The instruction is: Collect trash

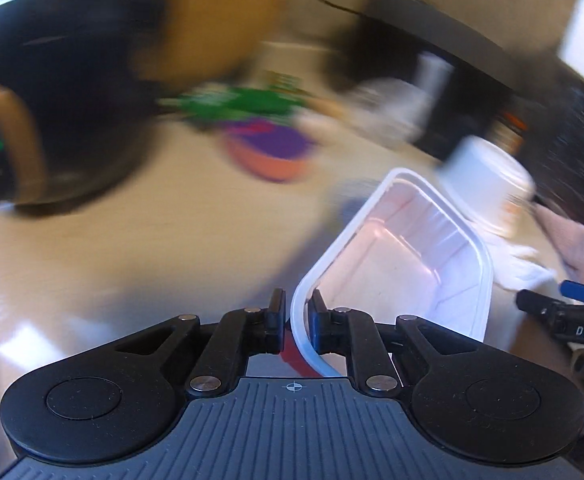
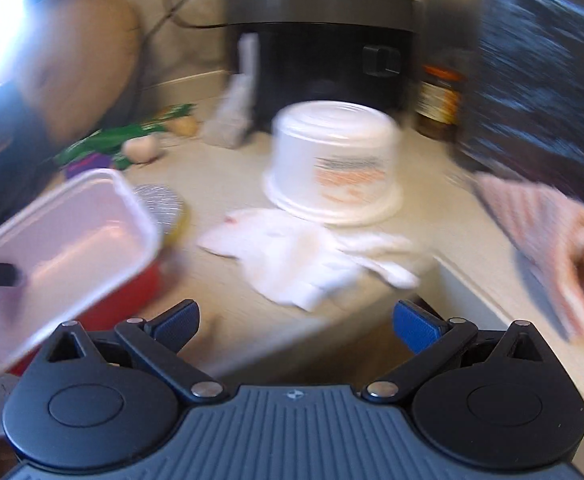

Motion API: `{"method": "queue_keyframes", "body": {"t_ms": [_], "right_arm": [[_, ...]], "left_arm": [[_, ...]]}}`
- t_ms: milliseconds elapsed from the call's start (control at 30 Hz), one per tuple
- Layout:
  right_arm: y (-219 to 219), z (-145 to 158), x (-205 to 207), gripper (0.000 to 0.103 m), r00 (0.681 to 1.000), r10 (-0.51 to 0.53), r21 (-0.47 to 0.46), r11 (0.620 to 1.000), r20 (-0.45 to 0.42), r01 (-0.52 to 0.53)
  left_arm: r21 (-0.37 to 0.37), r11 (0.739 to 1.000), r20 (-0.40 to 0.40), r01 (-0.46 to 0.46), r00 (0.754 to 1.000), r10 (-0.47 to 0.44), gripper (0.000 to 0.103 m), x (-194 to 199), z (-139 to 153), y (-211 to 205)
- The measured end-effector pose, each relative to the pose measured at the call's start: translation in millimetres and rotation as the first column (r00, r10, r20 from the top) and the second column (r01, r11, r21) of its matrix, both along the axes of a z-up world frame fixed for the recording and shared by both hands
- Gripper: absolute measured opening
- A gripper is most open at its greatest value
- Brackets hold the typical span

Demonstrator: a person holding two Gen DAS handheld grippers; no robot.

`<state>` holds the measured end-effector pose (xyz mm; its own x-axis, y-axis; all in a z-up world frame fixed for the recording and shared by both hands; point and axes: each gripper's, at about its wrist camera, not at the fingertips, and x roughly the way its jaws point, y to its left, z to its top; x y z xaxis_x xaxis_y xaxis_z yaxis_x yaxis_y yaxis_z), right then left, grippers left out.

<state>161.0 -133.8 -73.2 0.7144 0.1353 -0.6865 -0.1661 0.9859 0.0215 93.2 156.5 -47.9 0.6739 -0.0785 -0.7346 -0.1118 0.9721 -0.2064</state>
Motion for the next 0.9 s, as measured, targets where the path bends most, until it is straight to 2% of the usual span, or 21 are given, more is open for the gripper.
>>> {"method": "queue_keyframes", "body": {"t_ms": [100,200,367,533,600,733,900], "right_arm": [[25,-7,15,0.103,0.999,0.031,-0.004,0.999,-0.009,-0.031],[43,-17,25,0.103,0.997,0.068,-0.007,0.998,-0.029,-0.069],[60,-20,32,0.103,0.994,0.105,0.017,0.994,-0.043,-0.104],[94,17,56,0.103,0.978,0.201,-0.004,0.980,0.061,-0.201],[108,24,74,0.103,0.974,0.219,0.007,0.976,0.060,-0.220],[129,8,101,0.103,0.965,0.261,0.018,0.965,0.016,-0.261],[146,-20,108,0.103,0.960,0.279,-0.087,0.957,0.009,-0.278]], "left_arm": [[0.012,0.993,-0.001,-0.116,0.993,0.116,0.015,-17,2,33],[-0.004,0.984,-0.018,-0.177,0.984,0.177,0.015,-25,-2,52],[-0.029,0.982,-0.048,-0.185,0.982,0.184,0.015,-21,-12,56],[-0.045,0.981,-0.042,-0.188,0.982,0.186,0.015,-15,-14,58],[-0.046,0.978,-0.036,-0.204,0.979,0.202,0.015,-16,-14,63],[-0.038,0.966,-0.018,-0.256,0.967,0.255,0.015,-20,-11,79],[-0.051,0.958,-0.026,-0.282,0.959,0.281,0.015,-21,-10,93]]}}
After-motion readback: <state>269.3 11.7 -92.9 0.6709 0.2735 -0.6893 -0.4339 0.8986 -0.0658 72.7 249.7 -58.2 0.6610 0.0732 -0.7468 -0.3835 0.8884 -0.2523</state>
